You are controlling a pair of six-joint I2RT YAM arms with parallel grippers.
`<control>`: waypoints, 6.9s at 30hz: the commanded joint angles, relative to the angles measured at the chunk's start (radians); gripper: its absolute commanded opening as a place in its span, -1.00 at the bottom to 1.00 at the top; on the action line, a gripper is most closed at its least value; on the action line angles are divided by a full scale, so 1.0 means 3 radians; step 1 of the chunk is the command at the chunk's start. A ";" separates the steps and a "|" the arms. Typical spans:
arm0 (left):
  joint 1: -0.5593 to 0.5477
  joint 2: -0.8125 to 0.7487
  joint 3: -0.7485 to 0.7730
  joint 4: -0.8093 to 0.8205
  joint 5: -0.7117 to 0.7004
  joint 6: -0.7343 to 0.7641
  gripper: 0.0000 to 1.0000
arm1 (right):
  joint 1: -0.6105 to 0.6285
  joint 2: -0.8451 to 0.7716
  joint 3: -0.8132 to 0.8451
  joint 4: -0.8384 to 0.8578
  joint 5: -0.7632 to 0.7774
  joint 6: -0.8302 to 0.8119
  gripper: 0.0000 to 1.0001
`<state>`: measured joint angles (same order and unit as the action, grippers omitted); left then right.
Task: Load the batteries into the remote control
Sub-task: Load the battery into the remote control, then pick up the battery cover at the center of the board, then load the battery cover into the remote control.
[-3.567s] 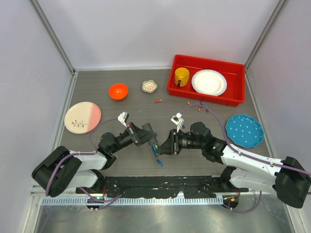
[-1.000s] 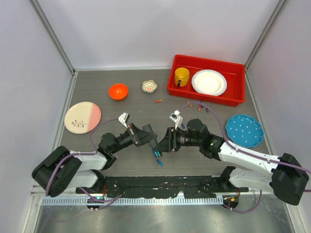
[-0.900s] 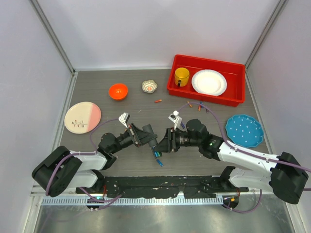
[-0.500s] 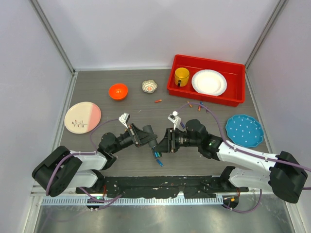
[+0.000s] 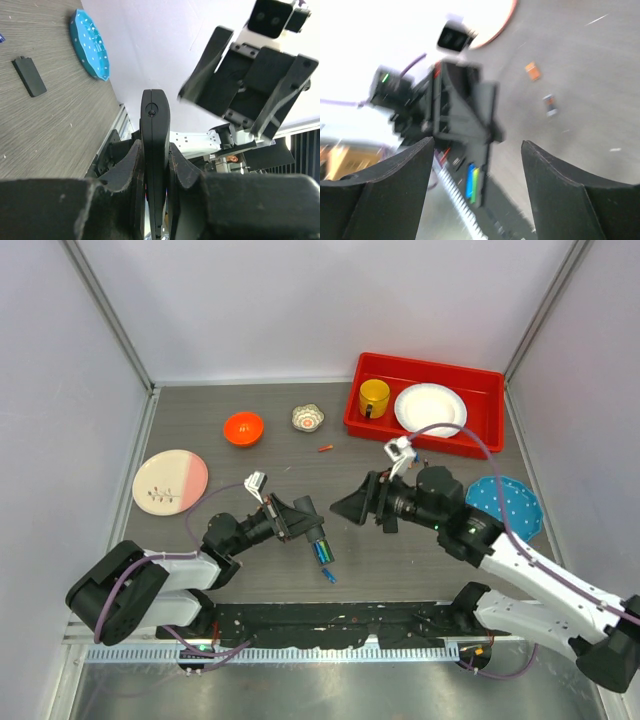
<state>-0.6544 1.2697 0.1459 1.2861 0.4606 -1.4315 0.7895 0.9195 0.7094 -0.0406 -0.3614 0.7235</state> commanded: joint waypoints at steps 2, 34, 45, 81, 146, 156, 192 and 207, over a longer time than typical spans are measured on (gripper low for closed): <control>-0.0012 0.0006 0.0081 0.0642 0.0014 0.0098 -1.00 | -0.0070 0.0017 0.0412 -0.1553 0.2096 -0.0397 0.46; -0.0012 -0.1042 -0.0103 -0.0509 -0.0068 0.0574 -1.00 | -0.0479 0.1910 0.0202 -0.1245 0.2120 -0.0770 0.34; -0.0012 -0.0914 -0.0072 -0.0447 -0.0078 0.0553 -1.00 | -0.0571 0.2002 0.0064 -0.1107 0.1962 -0.0755 0.20; -0.0268 0.0517 0.0316 0.0840 -0.1019 0.0364 -1.00 | 0.0293 0.0841 0.1874 -0.3044 0.1073 -0.1113 -0.75; -0.0513 0.0600 0.0275 0.0867 -0.1326 0.0170 -1.00 | 0.0784 0.1946 0.2314 -0.3163 0.1338 -0.1169 -0.84; -0.0513 0.0538 0.0276 0.0867 -0.1326 0.0165 -1.00 | 0.0753 0.1936 0.2207 -0.3101 0.1312 -0.1149 -0.85; -0.0513 0.0324 0.0465 0.0867 -0.1203 -0.0060 -1.00 | 0.0692 0.1731 0.1762 -0.2651 0.1287 -0.0867 -0.83; -0.0534 0.0206 0.0475 0.0867 -0.1137 -0.0086 -1.00 | 0.0661 0.1772 0.1731 -0.2554 0.1266 -0.0862 -0.84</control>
<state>-0.8040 1.3972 0.2295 1.1675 0.0795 -1.3872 1.0039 1.4464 1.2373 -0.8558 -0.0132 0.4412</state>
